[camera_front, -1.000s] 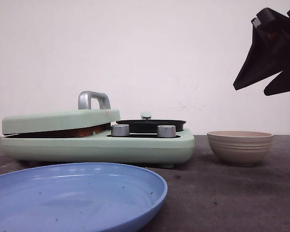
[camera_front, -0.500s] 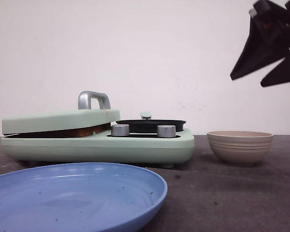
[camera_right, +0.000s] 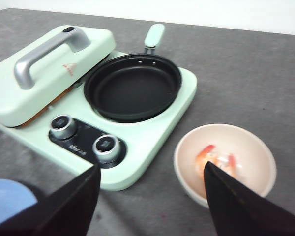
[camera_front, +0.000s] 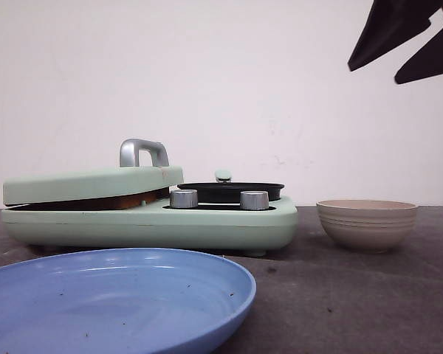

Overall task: Make breakfast with bread and shrimp
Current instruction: 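Lower the right gripper to the beige shrimp bowl rim and grasp it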

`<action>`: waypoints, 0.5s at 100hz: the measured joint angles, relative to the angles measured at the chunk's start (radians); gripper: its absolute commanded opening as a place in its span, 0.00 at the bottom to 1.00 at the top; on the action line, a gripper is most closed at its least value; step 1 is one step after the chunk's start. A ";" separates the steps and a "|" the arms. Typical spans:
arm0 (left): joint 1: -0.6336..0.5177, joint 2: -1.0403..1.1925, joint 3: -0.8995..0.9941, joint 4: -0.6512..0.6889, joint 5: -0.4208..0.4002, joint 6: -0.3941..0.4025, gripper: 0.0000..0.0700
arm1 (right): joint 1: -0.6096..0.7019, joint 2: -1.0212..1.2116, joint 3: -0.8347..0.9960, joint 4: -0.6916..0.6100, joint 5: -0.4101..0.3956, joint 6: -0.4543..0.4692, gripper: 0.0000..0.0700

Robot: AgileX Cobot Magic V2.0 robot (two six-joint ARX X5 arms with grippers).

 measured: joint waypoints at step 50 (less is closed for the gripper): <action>0.000 -0.006 0.000 0.021 0.000 -0.027 0.04 | -0.253 0.294 0.318 -0.359 -0.046 -0.012 0.59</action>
